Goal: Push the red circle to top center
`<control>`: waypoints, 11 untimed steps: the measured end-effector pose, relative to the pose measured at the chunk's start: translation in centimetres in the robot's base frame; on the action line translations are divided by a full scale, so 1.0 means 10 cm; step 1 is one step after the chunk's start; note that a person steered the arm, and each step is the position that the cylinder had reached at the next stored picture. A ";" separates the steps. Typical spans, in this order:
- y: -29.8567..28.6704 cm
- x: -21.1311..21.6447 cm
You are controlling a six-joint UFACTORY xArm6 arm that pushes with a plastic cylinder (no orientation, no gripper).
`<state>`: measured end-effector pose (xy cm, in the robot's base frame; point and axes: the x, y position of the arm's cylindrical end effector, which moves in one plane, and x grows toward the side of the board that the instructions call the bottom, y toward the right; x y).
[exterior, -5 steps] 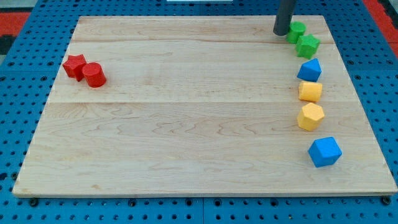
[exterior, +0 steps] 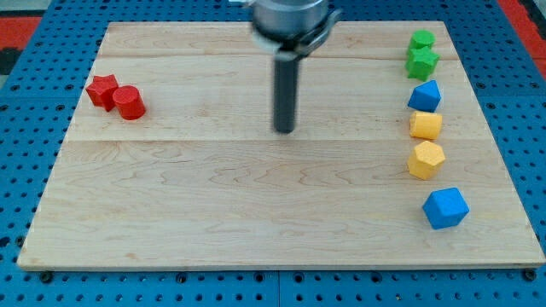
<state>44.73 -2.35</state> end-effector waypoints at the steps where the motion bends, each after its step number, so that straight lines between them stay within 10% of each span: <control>1: -1.30 0.09; 2: -2.24 -0.31; 5: -1.73 -1.15; 9: 0.65 -1.72; 11: 0.42 -1.85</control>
